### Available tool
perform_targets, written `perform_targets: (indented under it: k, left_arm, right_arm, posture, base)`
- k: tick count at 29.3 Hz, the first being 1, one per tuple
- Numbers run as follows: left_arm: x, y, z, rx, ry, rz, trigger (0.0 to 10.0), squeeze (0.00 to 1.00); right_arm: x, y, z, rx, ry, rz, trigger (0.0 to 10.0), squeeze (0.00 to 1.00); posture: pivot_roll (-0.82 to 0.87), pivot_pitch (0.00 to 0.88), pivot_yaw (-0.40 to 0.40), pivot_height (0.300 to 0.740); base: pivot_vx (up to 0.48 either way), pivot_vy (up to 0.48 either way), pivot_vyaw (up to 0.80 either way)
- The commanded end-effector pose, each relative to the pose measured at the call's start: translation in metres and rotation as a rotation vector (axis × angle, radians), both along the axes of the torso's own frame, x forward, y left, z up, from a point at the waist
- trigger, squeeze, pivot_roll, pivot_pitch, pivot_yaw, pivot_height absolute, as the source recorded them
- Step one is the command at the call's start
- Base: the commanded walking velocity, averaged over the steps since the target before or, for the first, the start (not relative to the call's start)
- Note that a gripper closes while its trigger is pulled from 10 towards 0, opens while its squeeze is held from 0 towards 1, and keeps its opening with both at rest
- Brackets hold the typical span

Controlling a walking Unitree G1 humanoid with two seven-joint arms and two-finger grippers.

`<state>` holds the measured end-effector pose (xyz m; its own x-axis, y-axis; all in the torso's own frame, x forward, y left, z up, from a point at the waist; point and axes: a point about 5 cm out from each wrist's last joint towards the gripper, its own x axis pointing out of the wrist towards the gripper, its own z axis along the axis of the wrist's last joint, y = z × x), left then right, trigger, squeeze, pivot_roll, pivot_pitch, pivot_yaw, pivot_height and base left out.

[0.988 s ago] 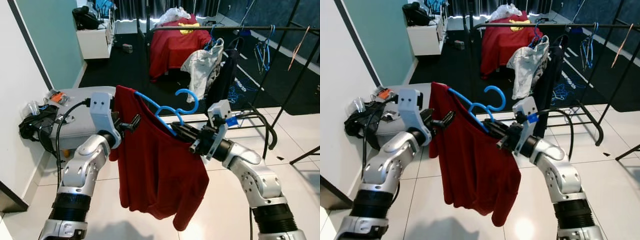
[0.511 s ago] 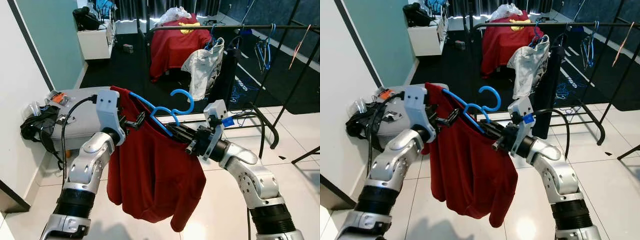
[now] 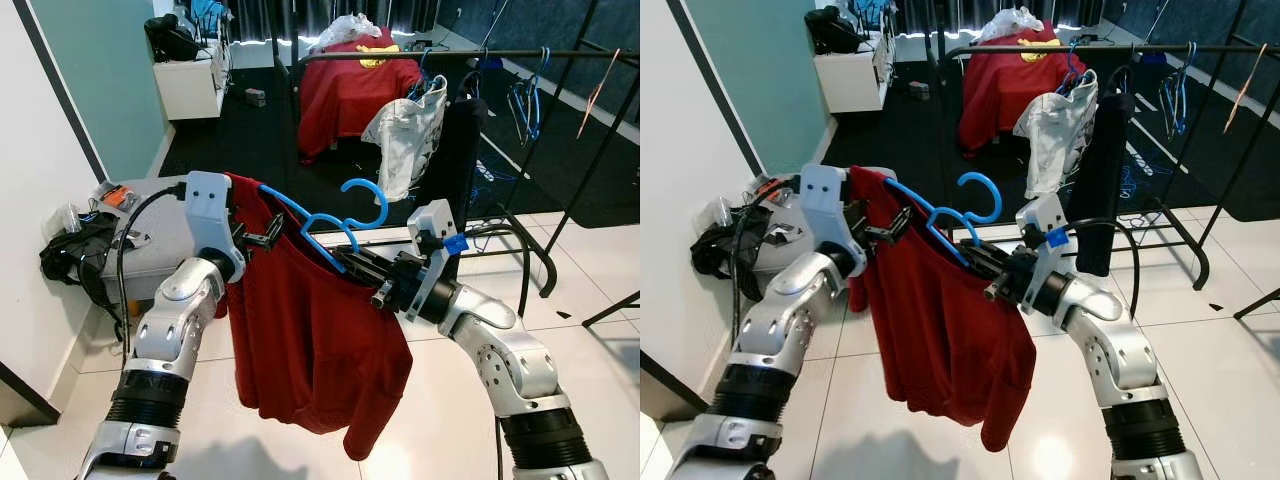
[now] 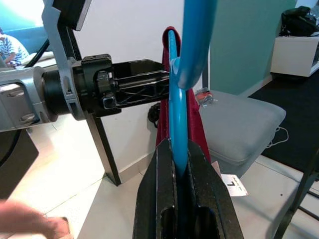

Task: Hang hanger

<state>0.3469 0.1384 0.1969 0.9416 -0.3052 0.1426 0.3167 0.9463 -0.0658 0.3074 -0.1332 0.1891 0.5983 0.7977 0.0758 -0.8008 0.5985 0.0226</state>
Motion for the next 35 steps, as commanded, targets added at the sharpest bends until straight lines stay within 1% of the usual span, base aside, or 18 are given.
perform_targets:
  k: [1, 3, 9, 11, 13, 15, 18, 28, 34, 35]
  left_arm:
    - [-0.003, 0.009, -0.001, 0.014, 0.002, -0.015, 10.0, 0.00]
    - [-0.007, 0.013, -0.001, -0.002, -0.011, -0.045, 10.0, 0.00]
    - [-0.008, 0.019, -0.003, -0.006, -0.009, -0.043, 10.0, 0.00]
    - [-0.008, 0.022, -0.004, -0.001, -0.008, -0.033, 10.0, 0.00]
    - [-0.005, 0.029, -0.006, 0.008, 0.000, 0.000, 10.0, 0.00]
    - [-0.003, 0.029, -0.006, 0.012, 0.004, 0.008, 10.0, 0.00]
    - [-0.002, 0.028, -0.008, 0.018, 0.009, 0.006, 10.0, 0.00]
    - [0.006, 0.014, -0.013, 0.021, 0.033, -0.031, 10.0, 0.00]
    - [0.009, 0.018, -0.011, 0.021, 0.030, -0.016, 10.0, 0.00]
    - [0.009, 0.020, -0.010, 0.019, 0.027, -0.010, 8.3, 0.00]
  right_arm:
    - [-0.001, 0.001, 0.008, 0.015, -0.035, 0.013, 10.0, 0.00]
    - [0.000, -0.001, 0.009, 0.012, -0.034, 0.009, 10.0, 0.00]
    - [0.001, -0.003, 0.009, 0.008, -0.036, 0.007, 10.0, 0.00]
    - [0.001, -0.003, 0.009, 0.007, -0.037, 0.006, 10.0, 0.00]
    - [0.001, -0.004, 0.010, 0.007, -0.039, 0.002, 10.0, 0.00]
    - [0.002, -0.005, 0.010, 0.008, -0.040, -0.001, 10.0, 0.00]
    - [0.001, -0.005, 0.010, 0.008, -0.041, -0.003, 10.0, 0.00]
    - [0.001, -0.005, 0.010, 0.013, -0.040, -0.008, 10.0, 0.00]
    - [0.001, -0.005, 0.012, 0.012, -0.042, -0.006, 10.0, 0.00]
    - [0.001, -0.005, 0.012, 0.012, -0.042, -0.005, 10.0, 0.00]
  posture:
    - [-0.09, 0.000, 0.038, 0.740]
    - [-0.09, 0.000, 0.036, 0.740]
    - [-0.09, 0.000, 0.036, 0.740]
    - [-0.09, 0.000, 0.036, 0.740]
    - [-0.09, 0.000, 0.037, 0.740]
    - [-0.09, 0.000, 0.040, 0.740]
    - [-0.09, 0.000, 0.043, 0.740]
    - [-0.09, 0.000, 0.049, 0.740]
    - [-0.09, 0.000, 0.048, 0.740]
    - [-0.09, 0.004, 0.047, 0.740]
  base:
    - [0.000, 0.000, 0.00]
    - [0.000, 0.000, 0.00]
    - [0.000, 0.000, 0.00]
    - [0.000, 0.000, 0.00]
    - [0.000, 0.000, 0.00]
    - [0.000, 0.000, 0.00]
    - [0.000, 0.000, 0.00]
    - [0.000, 0.000, 0.00]
    - [0.000, 0.000, 0.00]
    - [0.000, 0.000, 0.00]
